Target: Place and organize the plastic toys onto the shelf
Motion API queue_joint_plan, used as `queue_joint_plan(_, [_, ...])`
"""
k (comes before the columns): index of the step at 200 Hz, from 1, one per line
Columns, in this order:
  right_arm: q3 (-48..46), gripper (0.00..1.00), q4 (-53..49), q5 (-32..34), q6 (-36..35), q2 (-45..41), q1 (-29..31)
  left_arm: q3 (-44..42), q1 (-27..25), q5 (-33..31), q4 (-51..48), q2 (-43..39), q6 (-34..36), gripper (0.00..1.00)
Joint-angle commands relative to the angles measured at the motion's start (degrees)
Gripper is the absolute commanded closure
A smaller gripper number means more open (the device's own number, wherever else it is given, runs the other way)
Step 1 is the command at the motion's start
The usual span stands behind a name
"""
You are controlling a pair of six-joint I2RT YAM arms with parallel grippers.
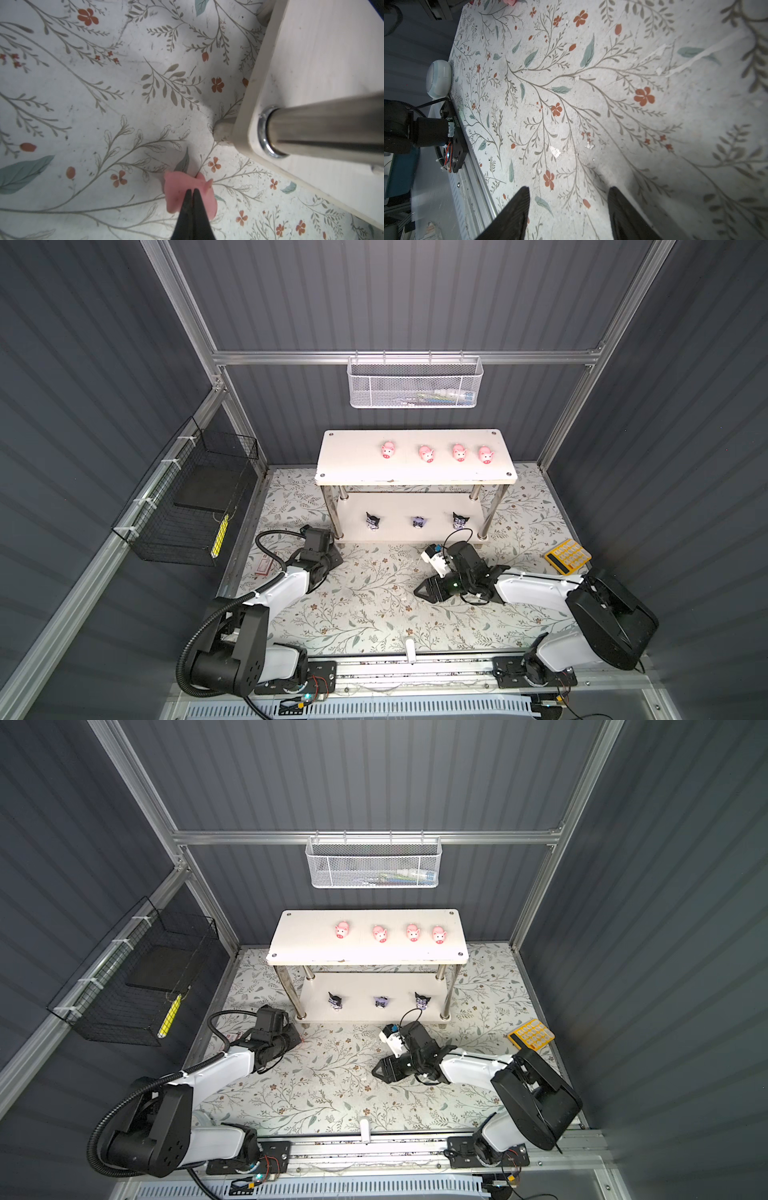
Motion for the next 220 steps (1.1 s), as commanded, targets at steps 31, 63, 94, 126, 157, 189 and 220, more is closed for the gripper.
queue_joint_plan(31, [0.54, 0.38, 0.18, -0.18, -1.13, 1.15, 0.12, -2.35, 0.48, 1.53, 0.07, 0.86, 1.41, 1.00])
queue_joint_plan(63, [0.90, 0.38, 0.14, -0.62, -1.22, 1.88, 0.07, -4.29, 0.50, 2.08, -0.68, -0.59, 0.29, 1.00])
queue_joint_plan(94, [1.24, 0.38, 0.18, -0.88, -1.30, 2.44, 0.11, -6.35, 0.48, 1.82, -1.78, -3.71, -0.73, 1.00])
queue_joint_plan(126, [1.70, 0.38, -0.06, -1.41, -1.48, 3.19, 0.07, -7.10, 0.48, 1.44, -3.31, -5.76, -1.22, 1.00])
queue_joint_plan(157, [1.70, 0.38, -0.08, -1.34, -1.40, 3.12, 0.07, -8.63, 0.48, 1.95, -3.96, -7.01, -2.19, 1.00])
queue_joint_plan(189, [1.70, 0.38, -0.16, -1.41, -1.40, 3.15, 0.07, -9.64, 0.48, 1.71, -4.60, -9.66, -2.78, 1.00])
queue_joint_plan(220, [1.69, 0.38, -0.17, -1.50, -1.40, 3.15, 0.09, -8.47, 0.48, 1.41, -5.42, -13.66, -3.05, 1.00])
